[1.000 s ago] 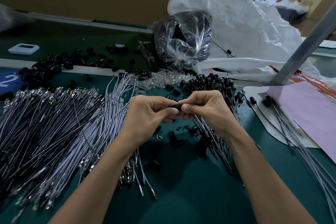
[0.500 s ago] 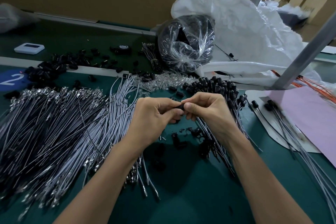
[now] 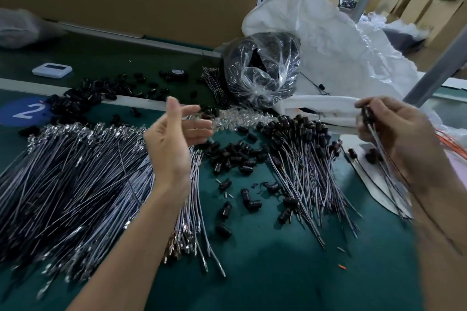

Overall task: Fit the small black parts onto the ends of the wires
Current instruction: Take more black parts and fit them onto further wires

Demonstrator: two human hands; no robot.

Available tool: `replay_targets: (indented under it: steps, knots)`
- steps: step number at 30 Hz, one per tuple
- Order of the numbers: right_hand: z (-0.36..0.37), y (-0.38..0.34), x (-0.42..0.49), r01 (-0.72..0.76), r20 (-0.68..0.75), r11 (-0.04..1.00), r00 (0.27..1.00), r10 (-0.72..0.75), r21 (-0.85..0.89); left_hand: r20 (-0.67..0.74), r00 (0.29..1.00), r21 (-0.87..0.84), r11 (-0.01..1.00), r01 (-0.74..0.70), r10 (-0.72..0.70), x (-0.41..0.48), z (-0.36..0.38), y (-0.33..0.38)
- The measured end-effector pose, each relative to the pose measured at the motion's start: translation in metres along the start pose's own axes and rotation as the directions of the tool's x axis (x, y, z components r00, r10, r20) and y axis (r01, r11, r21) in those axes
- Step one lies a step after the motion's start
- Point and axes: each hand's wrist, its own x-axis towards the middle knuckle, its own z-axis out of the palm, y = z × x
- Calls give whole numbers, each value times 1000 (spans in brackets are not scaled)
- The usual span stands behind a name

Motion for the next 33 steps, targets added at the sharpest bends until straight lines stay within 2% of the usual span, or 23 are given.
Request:
replay_targets:
  steps: [2, 4, 6, 7, 9, 12, 15, 18, 21, 27, 30, 33]
  knots:
    - [-3, 9, 9, -34, -57, 935, 998, 15, -353, -144, 990, -28, 1000, -1, -3, 6, -5, 1]
    - [4, 19, 17, -78, -109, 749, 994, 8, -658, -252, 968, -45, 999, -12, 1, 10, -9, 2]
    - [20, 26, 21, -82, -110, 550, 994, -18, -831, -308, 951, -58, 998, -21, 2, 12, -10, 2]
    - [33, 27, 20, -55, -87, 525, 996, -37, -850, -320, 947, -66, 998, -25, 3, 12, -10, 2]
    - [67, 27, 12, 73, 41, 576, 997, -69, -814, -329, 944, -71, 997, -32, 7, 12, -10, 3]
    - [131, 34, -10, 192, 295, 644, 954, 54, -741, -331, 944, -62, 998, -33, 11, 13, -10, 3]
    - [188, 48, -29, 198, 403, 565, 876, 265, -801, -332, 943, -48, 998, -28, 10, 13, -10, 2]
    - [219, 56, -39, 185, 368, 447, 854, 368, -875, -336, 942, -40, 999, -22, 7, 13, -10, 1]
    - [225, 57, -35, 106, 370, 529, 827, 423, -842, -331, 944, -33, 999, -16, 4, 13, -11, 1]
    - [207, 55, -30, -208, 338, 731, 783, 523, -650, -307, 952, -6, 1000, 12, -13, 11, -10, 0]
    - [195, 53, -29, -312, 348, 824, 793, 500, -473, -284, 959, 40, 999, 21, -8, 11, -10, 1]
    - [186, 50, -33, -283, 380, 914, 843, 381, -290, -244, 970, 109, 994, 14, 13, 11, -10, 12]
